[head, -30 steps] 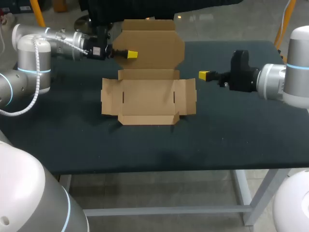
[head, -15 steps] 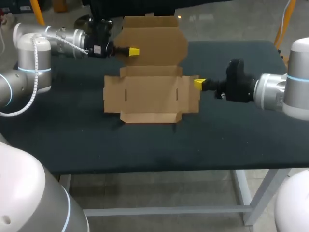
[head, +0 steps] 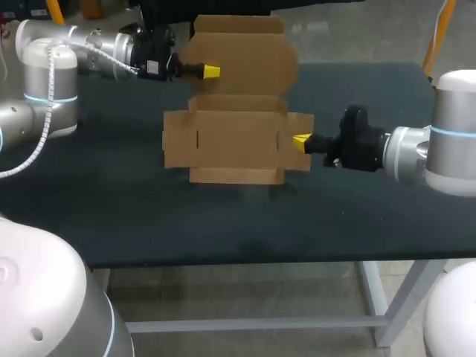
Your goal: Assemble the packaging by folding the flat box into shape, placing the metal phone stand inside, and closing the box properly
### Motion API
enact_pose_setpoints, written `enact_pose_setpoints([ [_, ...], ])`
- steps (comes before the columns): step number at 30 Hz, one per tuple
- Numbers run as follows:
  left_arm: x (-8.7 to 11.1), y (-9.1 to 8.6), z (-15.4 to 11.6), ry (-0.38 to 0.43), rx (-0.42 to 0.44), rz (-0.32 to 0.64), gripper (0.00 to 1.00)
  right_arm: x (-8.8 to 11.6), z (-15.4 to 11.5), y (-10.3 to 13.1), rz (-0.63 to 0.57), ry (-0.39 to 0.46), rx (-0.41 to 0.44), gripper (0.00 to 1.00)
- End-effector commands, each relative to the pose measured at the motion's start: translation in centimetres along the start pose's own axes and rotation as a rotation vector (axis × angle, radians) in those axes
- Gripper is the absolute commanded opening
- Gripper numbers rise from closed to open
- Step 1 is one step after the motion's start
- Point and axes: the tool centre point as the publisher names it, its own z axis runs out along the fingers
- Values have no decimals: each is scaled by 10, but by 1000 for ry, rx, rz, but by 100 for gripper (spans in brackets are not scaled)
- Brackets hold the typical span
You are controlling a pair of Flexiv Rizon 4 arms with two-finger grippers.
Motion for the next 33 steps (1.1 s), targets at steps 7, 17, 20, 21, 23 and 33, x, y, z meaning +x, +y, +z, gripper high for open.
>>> enact_pose_setpoints([
  [7,39,-16,1,-188,6,6,0,13,-8,-10,-48,-7,-16,0],
  [17,60,-29,5,-206,0,10,0,24,-6,-19,-82,0,-2,0],
  [20,67,-32,6,-205,3,12,0,28,-5,-21,-88,3,5,0],
  [21,69,-33,6,-200,3,11,0,29,-5,-21,-89,4,6,0],
  [23,71,-32,6,-197,1,10,0,31,-3,-23,-92,4,10,0],
  [33,63,-18,6,-123,-6,11,0,40,11,-30,-112,-6,43,0],
])
